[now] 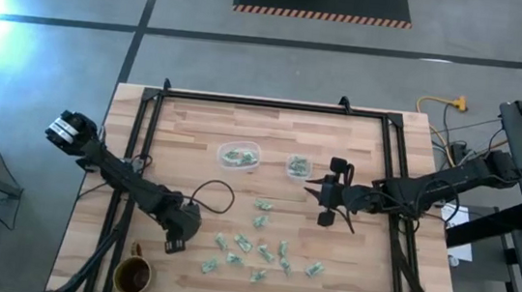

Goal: Pick and place Stevia / Truvia into bins
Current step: Put the stevia packet into the transparent oval container

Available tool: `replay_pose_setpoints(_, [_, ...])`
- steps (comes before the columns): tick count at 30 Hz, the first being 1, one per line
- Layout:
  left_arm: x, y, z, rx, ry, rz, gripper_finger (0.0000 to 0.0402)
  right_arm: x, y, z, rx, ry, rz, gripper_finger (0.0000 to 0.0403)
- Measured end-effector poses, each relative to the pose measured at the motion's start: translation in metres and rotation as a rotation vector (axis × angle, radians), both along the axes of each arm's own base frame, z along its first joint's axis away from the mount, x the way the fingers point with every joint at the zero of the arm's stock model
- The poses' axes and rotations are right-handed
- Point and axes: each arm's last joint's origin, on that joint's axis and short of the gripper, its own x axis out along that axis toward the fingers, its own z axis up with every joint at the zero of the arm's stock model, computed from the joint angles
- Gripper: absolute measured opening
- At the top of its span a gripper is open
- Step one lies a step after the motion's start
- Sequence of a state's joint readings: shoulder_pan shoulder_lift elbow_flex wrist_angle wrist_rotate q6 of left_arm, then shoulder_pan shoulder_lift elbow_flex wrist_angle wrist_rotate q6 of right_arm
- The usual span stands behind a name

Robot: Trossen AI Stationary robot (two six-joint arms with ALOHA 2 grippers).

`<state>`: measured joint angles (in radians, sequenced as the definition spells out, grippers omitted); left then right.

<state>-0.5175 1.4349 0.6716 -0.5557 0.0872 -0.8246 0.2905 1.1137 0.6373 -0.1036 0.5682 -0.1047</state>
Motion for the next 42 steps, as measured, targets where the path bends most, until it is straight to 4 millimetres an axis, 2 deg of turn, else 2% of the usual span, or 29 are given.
replay_pose_setpoints(9, [0.001,0.001,0.000,0.077,-0.052,-0.084,0.0088,0.000,0.000,0.000,0.000,0.000,0.000,0.0077])
replay_pose_setpoints(19, [0.003,0.004,0.000,0.176,-0.103,-0.157,0.0008,0.000,0.000,0.000,0.000,0.001,-0.001,0.0068])
replay_pose_setpoints(27, [0.005,0.005,0.002,0.237,-0.126,-0.198,0.0001,0.000,0.000,-0.001,-0.001,0.003,0.000,0.0072])
replay_pose_setpoints(35, [0.016,0.001,0.022,0.324,-0.227,-0.269,0.0000,0.000,0.000,-0.001,-0.001,0.002,0.000,0.0063])
replay_pose_setpoints(42, [0.034,0.006,0.046,0.594,-0.360,-0.323,0.0000,0.000,0.000,-0.001,0.000,0.001,-0.001,0.0065])
